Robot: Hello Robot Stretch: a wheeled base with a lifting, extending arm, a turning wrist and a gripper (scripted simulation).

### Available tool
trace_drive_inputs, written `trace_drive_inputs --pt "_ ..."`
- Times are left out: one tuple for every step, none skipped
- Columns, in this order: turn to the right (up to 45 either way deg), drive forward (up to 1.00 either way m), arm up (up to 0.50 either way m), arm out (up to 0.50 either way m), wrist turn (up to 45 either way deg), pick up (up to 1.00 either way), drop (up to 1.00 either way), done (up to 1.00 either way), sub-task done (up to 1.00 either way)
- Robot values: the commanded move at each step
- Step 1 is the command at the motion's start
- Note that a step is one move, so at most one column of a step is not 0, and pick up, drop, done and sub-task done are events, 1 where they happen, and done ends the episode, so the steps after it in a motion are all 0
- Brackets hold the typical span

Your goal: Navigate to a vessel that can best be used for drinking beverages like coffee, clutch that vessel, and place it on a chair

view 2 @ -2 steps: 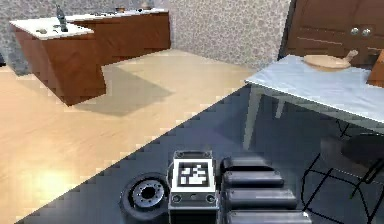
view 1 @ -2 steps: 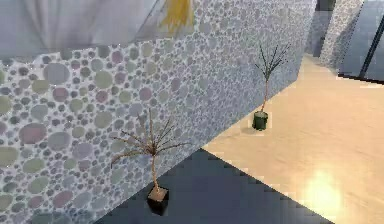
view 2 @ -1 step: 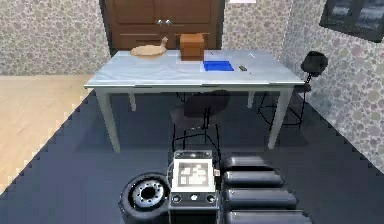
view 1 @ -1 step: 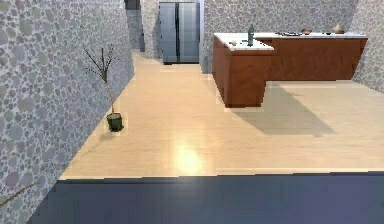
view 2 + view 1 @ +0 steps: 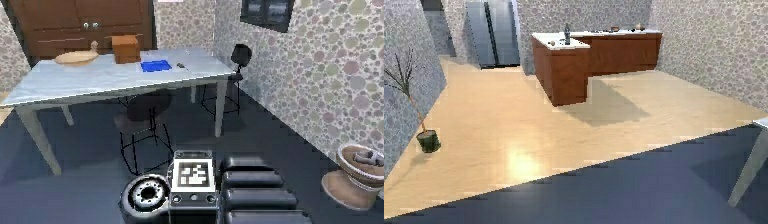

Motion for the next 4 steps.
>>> trace_drive_inputs --pt "0.0 0.7 0.0 0.0 0.0 0.0 0.0 0.0 0.0" --pt "45.0 0.0 0.0 0.0 0.0 0.0 0.0 0.0 0.0" --pt "9.0 0.0 0.0 0.0 0.0 0.0 0.0 0.0 0.0" --pt "0.0 0.1 0.0 0.0 0.0 0.0 0.0 0.0 0.0"
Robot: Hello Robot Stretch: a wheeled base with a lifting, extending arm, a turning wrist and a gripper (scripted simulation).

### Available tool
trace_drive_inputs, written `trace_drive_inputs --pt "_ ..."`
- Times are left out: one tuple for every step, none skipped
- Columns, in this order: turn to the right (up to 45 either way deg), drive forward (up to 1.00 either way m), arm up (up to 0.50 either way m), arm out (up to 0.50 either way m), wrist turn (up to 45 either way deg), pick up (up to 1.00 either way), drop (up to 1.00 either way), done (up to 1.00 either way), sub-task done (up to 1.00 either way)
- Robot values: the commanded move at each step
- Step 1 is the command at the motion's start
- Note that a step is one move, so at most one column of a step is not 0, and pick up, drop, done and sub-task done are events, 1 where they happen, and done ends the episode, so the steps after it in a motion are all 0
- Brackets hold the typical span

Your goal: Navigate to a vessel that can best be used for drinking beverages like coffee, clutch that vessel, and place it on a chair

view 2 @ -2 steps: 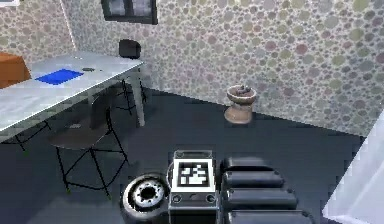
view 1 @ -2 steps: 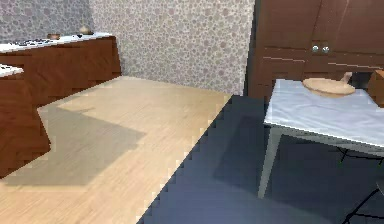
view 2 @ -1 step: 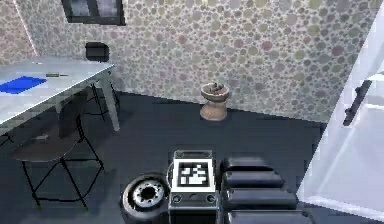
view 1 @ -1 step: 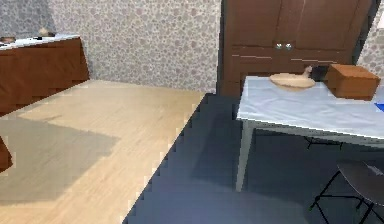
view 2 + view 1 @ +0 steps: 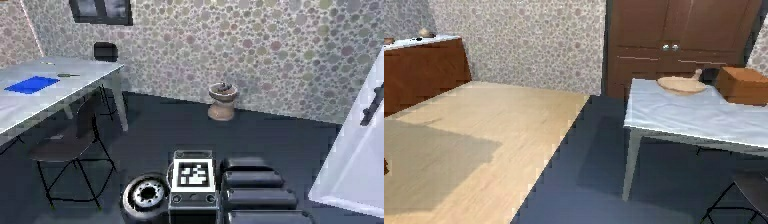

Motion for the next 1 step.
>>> trace_drive_inputs --pt "-45.0 0.0 0.0 0.0 0.0 0.0 0.0 0.0 0.0"
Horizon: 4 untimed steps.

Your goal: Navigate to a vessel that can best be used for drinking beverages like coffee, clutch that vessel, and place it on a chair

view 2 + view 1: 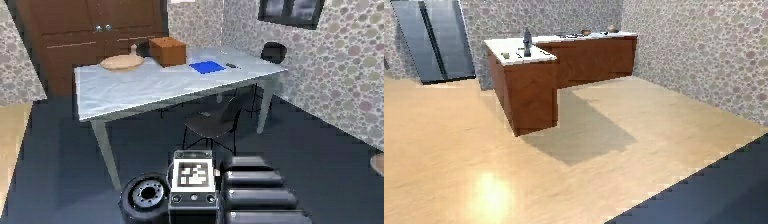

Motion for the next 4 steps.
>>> trace_drive_inputs --pt "-36.0 0.0 0.0 0.0 0.0 0.0 0.0 0.0 0.0" --pt "0.0 0.1 0.0 0.0 0.0 0.0 0.0 0.0 0.0" --pt "45.0 0.0 0.0 0.0 0.0 0.0 0.0 0.0 0.0" --pt "21.0 0.0 0.0 0.0 0.0 0.0 0.0 0.0 0.0"
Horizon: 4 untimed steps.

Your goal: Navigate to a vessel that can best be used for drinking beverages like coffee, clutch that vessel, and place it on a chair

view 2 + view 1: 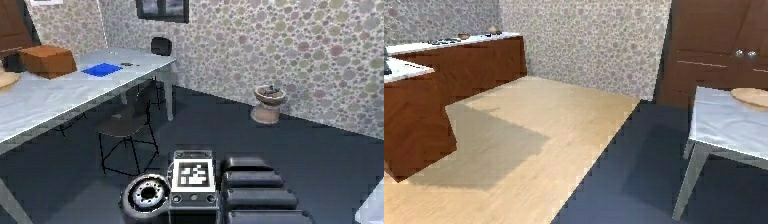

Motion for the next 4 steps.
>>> trace_drive_inputs --pt "0.0 1.0 0.0 0.0 0.0 0.0 0.0 0.0 0.0" --pt "18.0 0.0 0.0 0.0 0.0 0.0 0.0 0.0 0.0" --pt "0.0 0.1 0.0 0.0 0.0 0.0 0.0 0.0 0.0" --pt "15.0 0.0 0.0 0.0 0.0 0.0 0.0 0.0 0.0"
